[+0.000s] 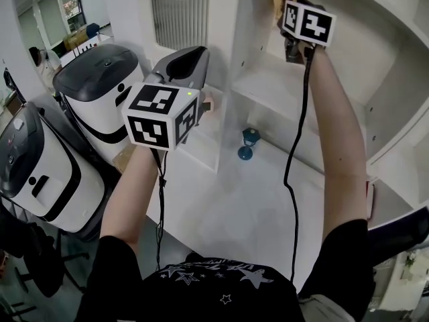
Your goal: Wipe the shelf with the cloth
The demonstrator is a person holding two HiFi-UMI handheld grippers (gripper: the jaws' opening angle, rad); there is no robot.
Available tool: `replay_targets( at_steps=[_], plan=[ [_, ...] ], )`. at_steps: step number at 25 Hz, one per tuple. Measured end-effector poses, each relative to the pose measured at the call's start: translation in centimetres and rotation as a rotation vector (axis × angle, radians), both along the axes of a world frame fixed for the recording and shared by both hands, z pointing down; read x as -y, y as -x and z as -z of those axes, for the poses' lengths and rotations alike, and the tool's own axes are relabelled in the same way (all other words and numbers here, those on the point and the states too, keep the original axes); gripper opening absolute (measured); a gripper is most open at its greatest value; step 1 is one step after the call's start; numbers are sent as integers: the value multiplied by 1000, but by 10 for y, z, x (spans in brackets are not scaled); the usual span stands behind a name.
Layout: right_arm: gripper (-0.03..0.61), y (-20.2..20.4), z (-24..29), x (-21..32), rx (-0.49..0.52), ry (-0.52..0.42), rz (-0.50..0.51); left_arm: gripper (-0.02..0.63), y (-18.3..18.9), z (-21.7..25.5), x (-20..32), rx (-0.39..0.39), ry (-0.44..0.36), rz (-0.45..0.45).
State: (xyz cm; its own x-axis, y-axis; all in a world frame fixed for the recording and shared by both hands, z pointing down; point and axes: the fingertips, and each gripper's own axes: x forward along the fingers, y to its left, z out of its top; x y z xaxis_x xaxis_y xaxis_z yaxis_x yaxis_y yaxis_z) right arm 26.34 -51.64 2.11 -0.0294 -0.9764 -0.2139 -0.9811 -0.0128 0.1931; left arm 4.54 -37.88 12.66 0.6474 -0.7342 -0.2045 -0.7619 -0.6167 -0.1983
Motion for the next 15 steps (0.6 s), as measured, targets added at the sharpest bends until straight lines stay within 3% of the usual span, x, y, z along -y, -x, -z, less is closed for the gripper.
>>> replay_targets(
  at_steps=[9, 15],
  plan=[
    [75, 17, 3, -65, 53, -62, 75, 2, 0, -2, -19, -5, -7, -31],
    [75, 50, -2, -105, 46, -97, 148, 2, 3, -4, -30, -4, -8, -48]
  ],
)
